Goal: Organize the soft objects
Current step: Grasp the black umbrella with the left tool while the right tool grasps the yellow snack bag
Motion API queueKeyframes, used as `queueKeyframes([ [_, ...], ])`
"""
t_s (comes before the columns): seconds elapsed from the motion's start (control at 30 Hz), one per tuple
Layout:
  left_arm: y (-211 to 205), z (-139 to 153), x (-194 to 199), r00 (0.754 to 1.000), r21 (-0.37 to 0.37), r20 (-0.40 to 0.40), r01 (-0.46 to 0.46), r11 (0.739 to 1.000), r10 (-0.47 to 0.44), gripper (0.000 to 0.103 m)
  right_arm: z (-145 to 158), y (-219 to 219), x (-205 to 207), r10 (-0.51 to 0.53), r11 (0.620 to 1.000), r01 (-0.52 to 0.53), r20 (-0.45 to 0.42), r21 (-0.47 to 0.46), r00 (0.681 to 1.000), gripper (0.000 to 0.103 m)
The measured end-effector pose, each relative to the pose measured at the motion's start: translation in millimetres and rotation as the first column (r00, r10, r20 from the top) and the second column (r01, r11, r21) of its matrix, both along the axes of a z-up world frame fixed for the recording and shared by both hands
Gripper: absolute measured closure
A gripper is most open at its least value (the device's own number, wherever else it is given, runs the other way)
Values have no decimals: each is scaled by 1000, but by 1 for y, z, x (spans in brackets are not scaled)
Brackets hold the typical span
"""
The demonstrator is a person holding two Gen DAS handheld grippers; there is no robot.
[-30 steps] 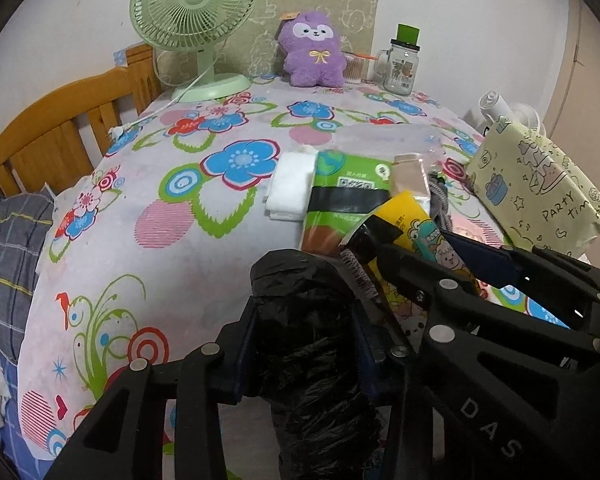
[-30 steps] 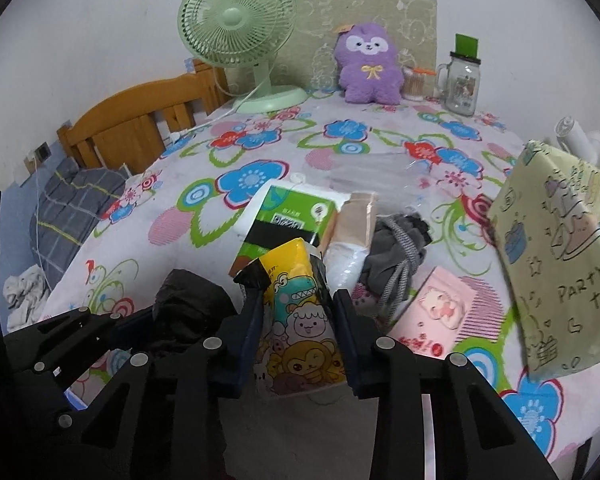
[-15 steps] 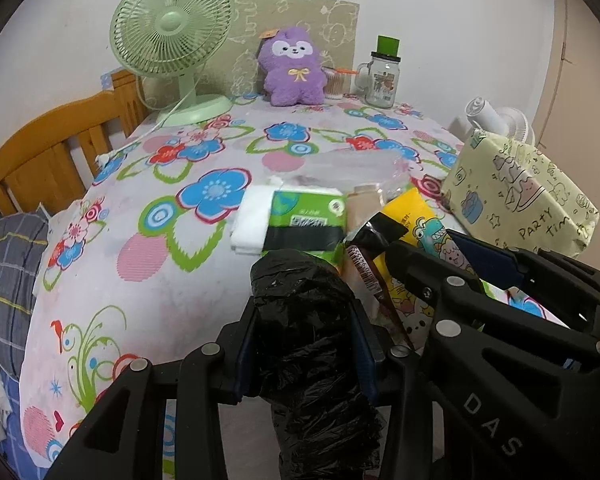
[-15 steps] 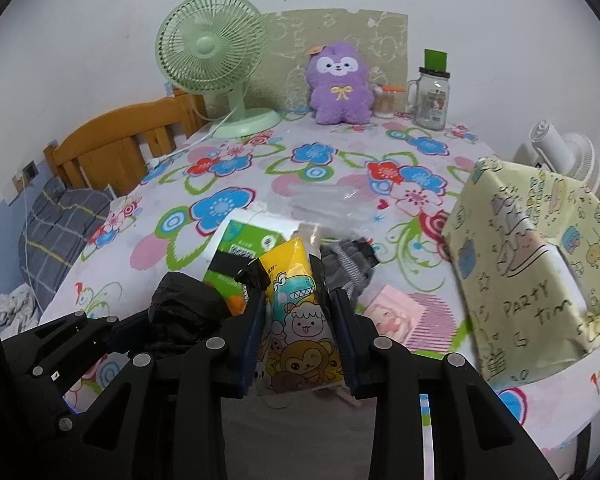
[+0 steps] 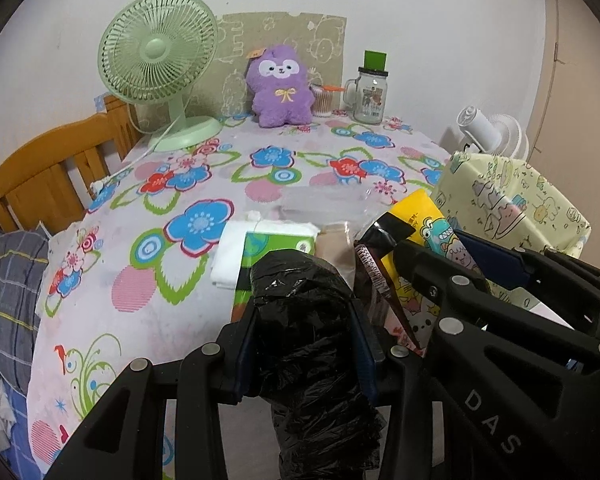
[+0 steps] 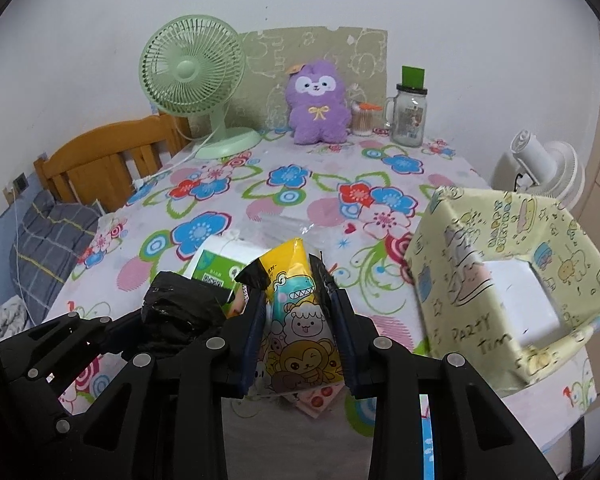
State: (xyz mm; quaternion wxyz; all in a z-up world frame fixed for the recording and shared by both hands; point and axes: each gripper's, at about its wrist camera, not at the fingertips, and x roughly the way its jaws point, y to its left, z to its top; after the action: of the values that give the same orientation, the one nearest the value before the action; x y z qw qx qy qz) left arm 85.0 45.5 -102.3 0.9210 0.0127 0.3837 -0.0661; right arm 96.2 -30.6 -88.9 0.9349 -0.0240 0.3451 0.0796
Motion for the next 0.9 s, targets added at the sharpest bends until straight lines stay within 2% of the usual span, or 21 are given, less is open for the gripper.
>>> queueKeyframes([
  [0.9, -41, 62, 2, 993, 39, 113, 29, 999, -33, 60, 65, -39, -4, -36, 999, 34, 101, 21, 994, 66],
])
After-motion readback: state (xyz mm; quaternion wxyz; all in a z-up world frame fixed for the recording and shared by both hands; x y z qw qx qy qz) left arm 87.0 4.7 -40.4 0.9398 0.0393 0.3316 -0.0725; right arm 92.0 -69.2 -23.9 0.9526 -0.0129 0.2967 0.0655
